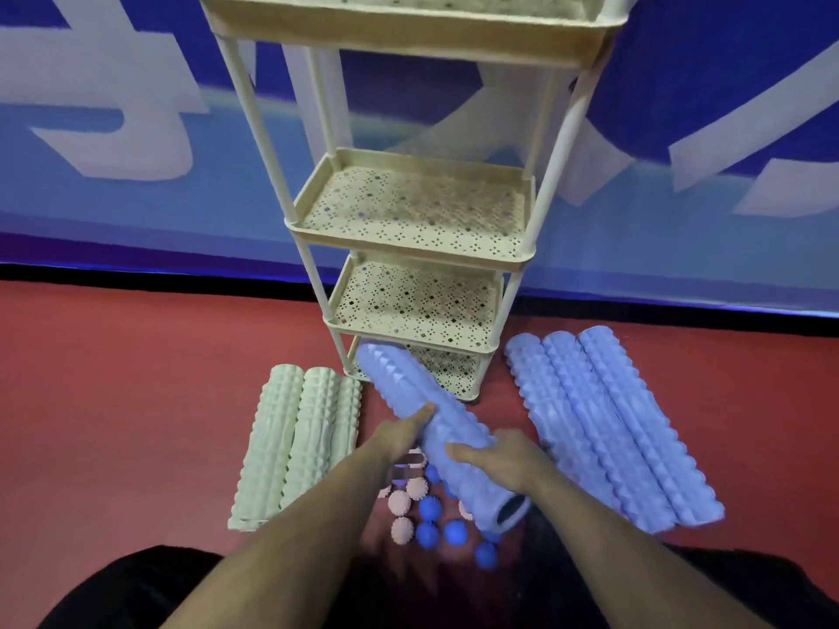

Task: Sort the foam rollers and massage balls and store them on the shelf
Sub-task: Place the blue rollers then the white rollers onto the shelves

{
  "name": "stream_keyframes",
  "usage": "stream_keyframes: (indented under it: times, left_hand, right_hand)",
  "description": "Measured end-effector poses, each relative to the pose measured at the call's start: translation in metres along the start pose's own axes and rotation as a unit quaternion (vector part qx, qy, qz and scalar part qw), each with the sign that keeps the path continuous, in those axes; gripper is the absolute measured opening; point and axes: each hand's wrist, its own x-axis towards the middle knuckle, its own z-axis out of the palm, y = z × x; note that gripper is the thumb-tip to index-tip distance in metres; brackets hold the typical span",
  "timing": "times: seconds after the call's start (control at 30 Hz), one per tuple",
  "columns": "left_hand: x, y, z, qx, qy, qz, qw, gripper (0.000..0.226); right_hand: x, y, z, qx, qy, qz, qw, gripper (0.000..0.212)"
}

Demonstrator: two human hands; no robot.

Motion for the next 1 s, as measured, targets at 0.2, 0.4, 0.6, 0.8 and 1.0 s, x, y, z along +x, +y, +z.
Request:
stream_keyframes:
  times: [0.2,0.4,0.6,0.8,1.0]
  left_hand:
    - [0.056,0.025,0.009,-0.083,-0.024,-0.003,0.996,0.053]
    - [0.110,0.025,0.002,-0.134,-0.033,0.015,0.990,0.052]
    - [0.153,0.009,-0.009,-0.214,-0.024,0.046,0.976,0.044]
    - [0.172,0.004,-0.022,-0.195,-0.016,0.061,0.979,0.037]
    - [0.176,0.005,-0.018,-0.203,-0.044,0.053,0.977,0.036]
  right_hand:
    - [0.050,-0.011,0.001,0.054,0.014,-0.026,0.998,0.068]
    - [0.106,-0.011,0.007,0.148,0.031,-0.042,0.988,0.078]
    - [0.141,0.012,0.031,0.313,-0.025,0.055,0.948,0.051]
    - [0.164,-0.002,0.045,0.405,0.032,0.014,0.914,0.031]
    - [0.198,-0.018,0.065,0.415,0.114,-0.015,0.903,0.032]
